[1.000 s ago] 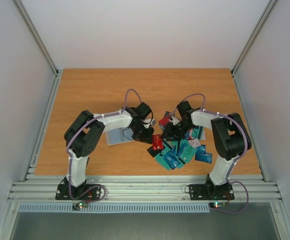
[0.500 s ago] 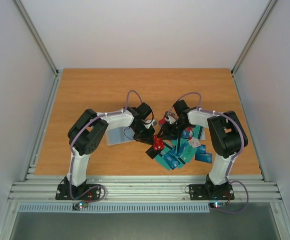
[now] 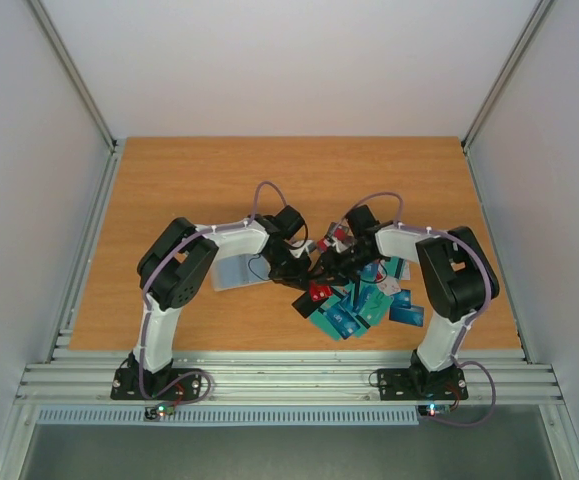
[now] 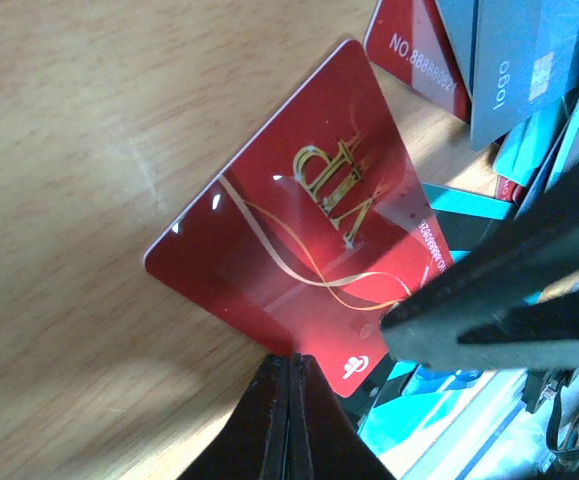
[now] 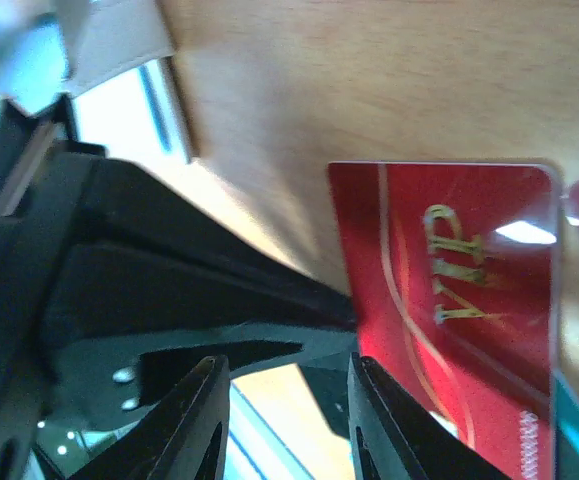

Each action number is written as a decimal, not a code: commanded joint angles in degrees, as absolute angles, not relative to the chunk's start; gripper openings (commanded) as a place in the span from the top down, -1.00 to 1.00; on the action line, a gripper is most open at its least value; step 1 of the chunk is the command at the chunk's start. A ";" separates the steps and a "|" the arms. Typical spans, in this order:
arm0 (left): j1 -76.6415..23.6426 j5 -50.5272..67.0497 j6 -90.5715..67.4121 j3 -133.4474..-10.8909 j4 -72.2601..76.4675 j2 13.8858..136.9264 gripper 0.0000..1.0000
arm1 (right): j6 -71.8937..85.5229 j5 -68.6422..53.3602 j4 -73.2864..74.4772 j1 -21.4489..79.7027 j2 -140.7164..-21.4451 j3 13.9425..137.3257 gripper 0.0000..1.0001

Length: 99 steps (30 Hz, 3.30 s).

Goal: Put the credit cards into the card holder

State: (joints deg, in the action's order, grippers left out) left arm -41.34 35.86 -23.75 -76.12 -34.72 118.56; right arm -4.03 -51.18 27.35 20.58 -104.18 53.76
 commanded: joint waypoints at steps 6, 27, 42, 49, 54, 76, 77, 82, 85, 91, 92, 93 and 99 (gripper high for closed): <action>-41.86 30.02 -22.46 -74.68 -34.49 121.35 0.94 | -4.31 -47.36 30.71 20.75 -96.66 54.46 0.32; -41.86 23.07 -19.10 -76.14 -38.97 120.47 0.95 | -8.15 -32.78 30.36 20.74 -106.18 58.07 0.32; -41.85 23.55 -17.33 -77.85 -38.81 125.74 0.97 | -5.90 -48.54 23.97 20.66 -106.69 53.78 0.34; -41.86 23.38 -17.18 -77.41 -38.29 125.56 0.97 | -4.70 -53.74 23.57 20.39 -103.91 53.59 0.34; -41.92 23.81 -17.12 -77.05 -37.67 124.10 0.97 | -5.26 -51.45 27.38 20.39 -99.07 53.75 0.34; -42.49 21.39 -23.88 -68.84 -34.40 108.72 0.86 | 0.97 -31.54 36.88 20.40 -78.89 41.69 0.13; -42.53 20.83 -24.74 -68.82 -34.08 108.40 0.82 | 0.95 -32.13 36.09 20.39 -79.90 42.63 0.11; -42.67 18.49 -35.35 -66.83 -30.05 106.09 0.33 | -3.50 -34.08 33.61 20.39 -86.97 47.60 0.08; -42.68 19.00 -44.10 -64.24 -24.26 104.98 0.11 | -4.86 -34.29 33.03 20.39 -90.81 50.64 0.08; -42.64 19.49 -50.83 -62.90 -19.16 105.80 -0.08 | -5.91 -35.59 31.38 20.39 -96.81 53.83 0.08; -42.76 19.59 -51.38 -62.97 -18.78 106.13 -0.11 | -6.03 -35.90 31.19 20.39 -97.60 54.14 0.08; -42.72 19.78 -52.05 -62.97 -18.23 106.50 -0.11 | -6.18 -36.18 31.01 20.39 -98.40 54.28 0.08; -43.17 21.74 -53.80 -62.97 -15.21 109.49 -0.08 | -8.49 -37.20 30.73 20.39 -101.86 54.82 0.09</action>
State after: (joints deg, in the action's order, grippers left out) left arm -42.54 20.40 -50.78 -63.53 -20.29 106.83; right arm -5.58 -36.23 31.46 20.21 -100.16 53.36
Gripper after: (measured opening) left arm 0.548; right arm 0.455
